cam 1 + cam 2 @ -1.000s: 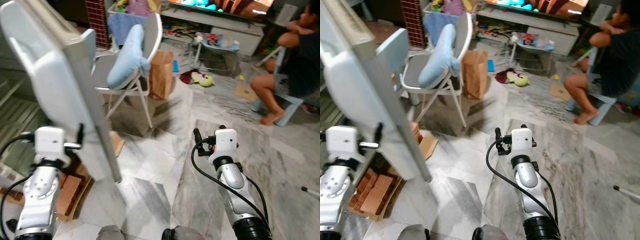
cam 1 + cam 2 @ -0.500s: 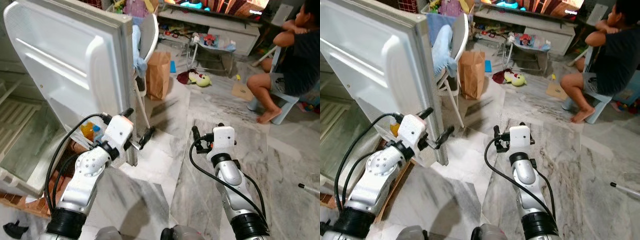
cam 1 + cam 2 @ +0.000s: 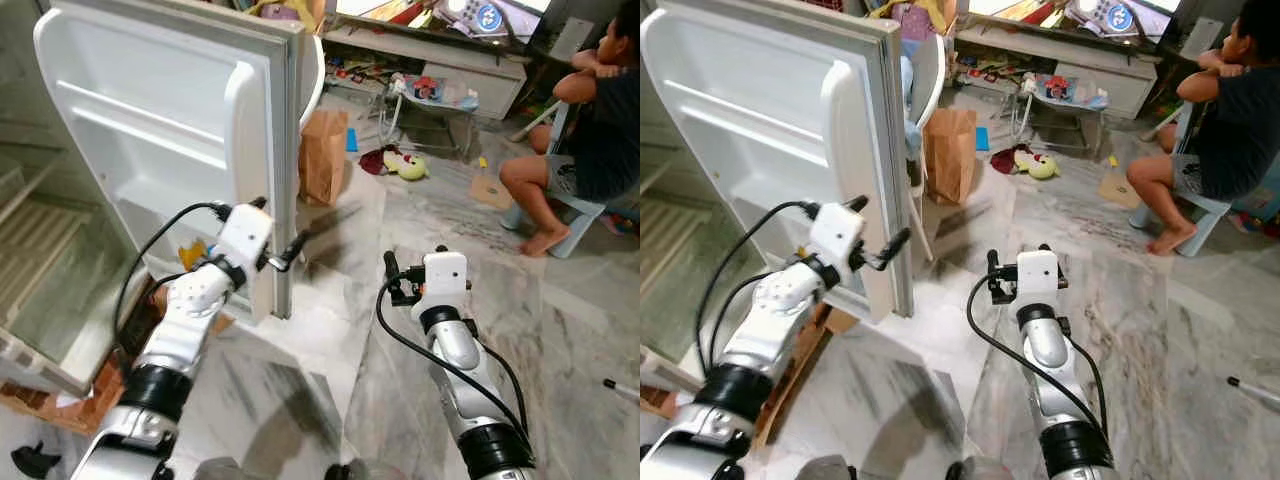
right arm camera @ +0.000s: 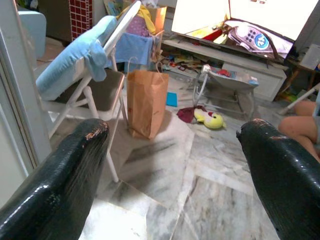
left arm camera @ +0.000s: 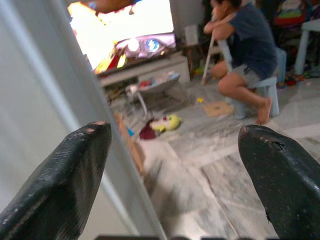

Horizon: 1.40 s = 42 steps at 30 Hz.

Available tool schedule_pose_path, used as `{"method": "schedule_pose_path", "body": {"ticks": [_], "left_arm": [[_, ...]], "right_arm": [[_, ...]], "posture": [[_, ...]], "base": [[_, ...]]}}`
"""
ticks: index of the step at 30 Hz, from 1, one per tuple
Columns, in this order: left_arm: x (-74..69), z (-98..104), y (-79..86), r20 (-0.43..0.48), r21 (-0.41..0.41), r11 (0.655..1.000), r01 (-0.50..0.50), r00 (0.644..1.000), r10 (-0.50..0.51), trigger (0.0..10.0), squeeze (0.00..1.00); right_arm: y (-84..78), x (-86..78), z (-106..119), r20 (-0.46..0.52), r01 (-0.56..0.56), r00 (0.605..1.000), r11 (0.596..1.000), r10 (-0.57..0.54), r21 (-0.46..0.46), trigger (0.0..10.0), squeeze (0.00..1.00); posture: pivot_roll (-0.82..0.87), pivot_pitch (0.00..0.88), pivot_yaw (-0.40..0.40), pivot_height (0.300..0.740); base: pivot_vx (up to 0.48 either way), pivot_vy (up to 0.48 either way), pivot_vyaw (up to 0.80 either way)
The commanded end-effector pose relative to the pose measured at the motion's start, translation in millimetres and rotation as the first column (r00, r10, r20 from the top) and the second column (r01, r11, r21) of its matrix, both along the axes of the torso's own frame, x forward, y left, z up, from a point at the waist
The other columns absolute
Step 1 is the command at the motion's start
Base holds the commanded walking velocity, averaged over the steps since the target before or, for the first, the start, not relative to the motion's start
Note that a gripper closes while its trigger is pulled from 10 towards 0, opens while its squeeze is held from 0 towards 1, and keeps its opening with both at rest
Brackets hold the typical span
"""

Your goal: Restocking fridge

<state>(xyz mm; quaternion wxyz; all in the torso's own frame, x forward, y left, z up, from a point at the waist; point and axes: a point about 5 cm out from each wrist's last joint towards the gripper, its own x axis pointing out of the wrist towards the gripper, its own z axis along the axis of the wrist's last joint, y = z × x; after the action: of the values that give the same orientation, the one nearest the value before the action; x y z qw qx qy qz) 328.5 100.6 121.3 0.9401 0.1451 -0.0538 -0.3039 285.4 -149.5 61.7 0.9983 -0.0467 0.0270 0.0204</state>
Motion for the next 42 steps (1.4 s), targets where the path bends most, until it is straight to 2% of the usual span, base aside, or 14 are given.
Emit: {"method": "schedule_pose_path", "body": {"ticks": [1, 7, 12, 20, 22, 25, 27, 29, 34, 36, 37, 38, 39, 42], "left_arm": [[2.2, -5, -0.2, -0.007, 0.025, 1.000, -0.004, 1.000, 0.004, 10.0, 0.00], [16.8, -5, 1.1, 0.021, 0.077, 0.993, -0.091, 0.996, 0.090, 10.0, 0.00], [19.7, -9, 9.7, -0.001, 0.076, 0.991, -0.113, 0.993, 0.114, 10.0, 0.00], [26.6, -6, 7.9, -0.002, 0.049, 0.990, -0.132, 0.991, 0.132, 10.0, 0.00], [26.6, -2, 4.0, 0.014, -0.010, 0.991, -0.133, 0.991, 0.133, 10.0, 0.00], [17.4, -9, 4.4, 0.014, 0.017, 0.998, -0.067, 0.998, 0.067, 10.0, 0.00], [15.2, -12, 6.6, 0.010, 0.028, 0.998, -0.064, 0.998, 0.063, 10.0, 0.00], [8.5, -22, 18.8, -0.017, 0.048, 0.995, -0.084, 0.996, 0.085, 10.0, 0.00], [-8.8, -35, 56.2, -0.066, 0.013, 0.982, -0.191, 0.979, 0.191, 10.0, 0.00], [-8.8, -35, 56.2, -0.066, 0.013, 0.982, -0.191, 0.979, 0.191, 10.0, 0.00], [-14.4, -35, 63.7, -0.068, -0.011, 0.974, -0.226, 0.972, 0.224, 10.0, 0.00], [-14.4, -35, 63.7, -0.068, -0.011, 0.974, -0.226, 0.972, 0.224, 10.0, 0.00], [-22.9, -36, 71.2, -0.066, -0.036, 0.961, -0.275, 0.960, 0.272, 10.0, 0.00], [-30.2, -36, 74.2, -0.069, -0.057, 0.949, -0.309, 0.950, 0.305, 10.0, 0.00]], "right_arm": [[-3.0, 0.2, 1, 0.006, 0.019, 1.000, 1.000, -0.019, 0.002, 10.0, 0.00], [-2.0, -1.1, -1, 0.003, 0.023, 1.000, 1.000, -0.023, 0.002, 10.0, 0.00], [-1.5, -1.0, -1, 0.002, 0.021, 1.000, 1.000, -0.021, 0.001, 10.0, 0.00], [-0.8, -0.8, -1, 0.002, 0.016, 1.000, 1.000, -0.016, -0.002, 10.0, 0.00], [-0.9, -0.9, -1, 0.003, 0.016, 1.000, 1.000, -0.016, -0.004, 10.0, 0.00], [-2.2, -1.4, -1, 0.007, 0.016, 1.000, 1.000, -0.016, -0.010, 10.0, 0.00], [-2.6, -1.5, -1, 0.006, 0.017, 1.000, 1.000, -0.016, -0.010, 10.0, 0.00], [-3.5, -2.0, -1, 0.005, 0.020, 1.000, 1.000, -0.020, -0.010, 10.0, 0.00], [-6.2, -2.1, -1, 0.005, 0.024, 1.000, 1.000, -0.024, -0.012, 10.0, 0.00], [-6.2, -2.1, -1, 0.005, 0.024, 1.000, 1.000, -0.024, -0.012, 10.0, 0.00], [-7.6, -1.9, -1, 0.001, 0.025, 1.000, 1.000, -0.025, -0.015, 10.0, 0.00], [-7.6, -1.9, -1, 0.001, 0.025, 1.000, 1.000, -0.025, -0.015, 10.0, 0.00], [-9.4, -1.2, -1, -0.007, 0.034, 0.999, 0.999, -0.034, -0.009, 10.0, 0.00], [-12.0, -0.5, 2, 0.003, 0.036, 0.999, 0.999, -0.036, -0.017, 10.0, 0.00]], "posture": [[0.04, 0.006, -0.070, 0.740], [0.05, 0.009, -0.070, 0.740], [0.05, 0.011, -0.071, 0.740], [0.04, 0.014, -0.076, 0.740], [0.04, 0.014, -0.076, 0.740], [0.03, 0.015, -0.075, 0.740], [0.03, 0.016, -0.075, 0.740], [0.03, 0.016, -0.074, 0.740], [0.05, 0.024, -0.076, 0.740], [0.05, 0.024, -0.076, 0.740], [0.05, 0.030, -0.078, 0.740], [0.05, 0.030, -0.078, 0.740], [0.06, 0.039, -0.078, 0.740], [0.07, 0.042, -0.078, 0.740]], "base": [[0.450, 0.000, 0.00], [0.359, 0.000, 0.00], [0.000, 0.000, 0.00], [0.241, 0.000, 0.00], [0.000, 0.000, 0.00], [0.000, 0.000, 0.00], [0.000, 0.000, 0.00], [0.000, 0.000, 0.00], [0.000, 0.000, 0.00], [0.000, 0.000, 0.00], [0.000, 0.000, 0.00], [0.000, 0.000, 0.00], [0.000, -0.266, -0.80], [0.000, -0.331, -0.80]]}}
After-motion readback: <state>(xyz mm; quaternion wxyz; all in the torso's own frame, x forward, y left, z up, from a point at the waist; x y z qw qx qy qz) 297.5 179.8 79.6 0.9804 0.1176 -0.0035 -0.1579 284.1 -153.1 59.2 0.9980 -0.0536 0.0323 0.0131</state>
